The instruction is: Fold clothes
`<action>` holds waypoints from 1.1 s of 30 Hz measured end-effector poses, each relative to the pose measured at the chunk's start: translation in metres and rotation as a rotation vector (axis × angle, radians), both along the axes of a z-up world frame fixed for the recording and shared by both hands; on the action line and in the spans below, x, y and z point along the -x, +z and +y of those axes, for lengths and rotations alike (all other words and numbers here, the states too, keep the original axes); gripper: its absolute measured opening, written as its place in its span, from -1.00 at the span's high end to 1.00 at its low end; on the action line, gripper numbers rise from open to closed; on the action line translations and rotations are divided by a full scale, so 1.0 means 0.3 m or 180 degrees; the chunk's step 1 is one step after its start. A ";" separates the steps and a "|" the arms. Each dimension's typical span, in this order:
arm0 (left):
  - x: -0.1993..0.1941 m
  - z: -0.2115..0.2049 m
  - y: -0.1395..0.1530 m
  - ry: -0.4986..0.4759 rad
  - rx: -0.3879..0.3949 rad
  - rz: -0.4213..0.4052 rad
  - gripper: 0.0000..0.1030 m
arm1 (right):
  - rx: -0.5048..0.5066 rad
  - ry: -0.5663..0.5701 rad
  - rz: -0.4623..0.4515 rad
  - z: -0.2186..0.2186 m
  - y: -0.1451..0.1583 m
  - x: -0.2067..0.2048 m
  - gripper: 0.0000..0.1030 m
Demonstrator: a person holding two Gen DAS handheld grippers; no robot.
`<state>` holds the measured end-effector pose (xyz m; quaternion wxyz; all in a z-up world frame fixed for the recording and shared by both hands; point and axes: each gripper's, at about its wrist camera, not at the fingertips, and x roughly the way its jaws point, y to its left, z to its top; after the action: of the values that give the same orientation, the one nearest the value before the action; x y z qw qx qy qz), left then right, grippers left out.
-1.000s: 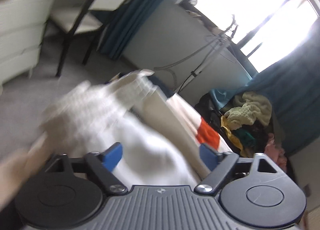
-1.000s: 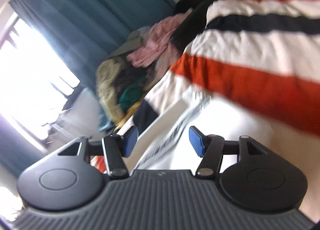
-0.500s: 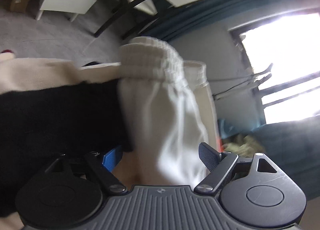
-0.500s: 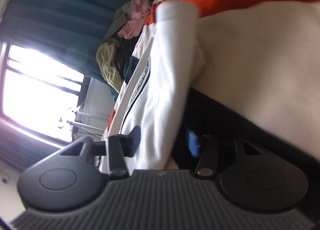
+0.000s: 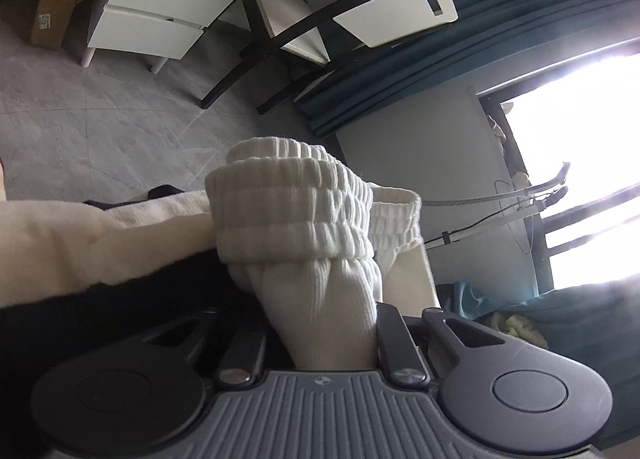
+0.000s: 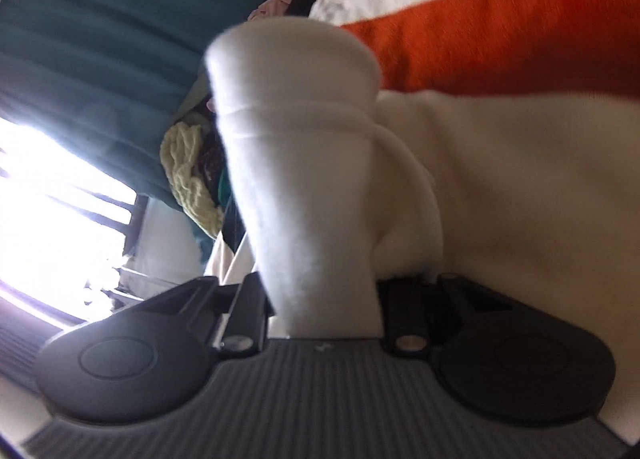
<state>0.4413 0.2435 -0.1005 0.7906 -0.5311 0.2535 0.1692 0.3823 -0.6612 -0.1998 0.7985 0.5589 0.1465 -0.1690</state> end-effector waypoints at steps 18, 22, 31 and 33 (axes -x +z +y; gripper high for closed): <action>0.855 0.305 0.252 -0.0573 -0.0456 0.0411 0.76 | -0.0189 0.0082 -0.0265 0.145 0.163 0.757 0.62; 1.007 0.355 0.210 -0.0644 -0.0437 0.0476 0.75 | -0.0420 0.0044 -0.0309 0.142 0.109 0.900 0.62; 1.051 0.258 0.175 -0.0709 -0.0657 0.0557 0.69 | -0.0626 0.0001 -0.0295 0.149 -0.002 1.039 0.62; 1.040 0.251 0.157 -0.0708 -0.0646 0.0635 0.59 | -0.0748 -0.0029 -0.0260 0.155 -0.046 1.056 0.61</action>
<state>0.1295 0.3188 -0.0533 0.8249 -0.3979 0.3694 0.1573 0.0654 -0.6148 -0.2135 0.7320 0.6557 0.1301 -0.1314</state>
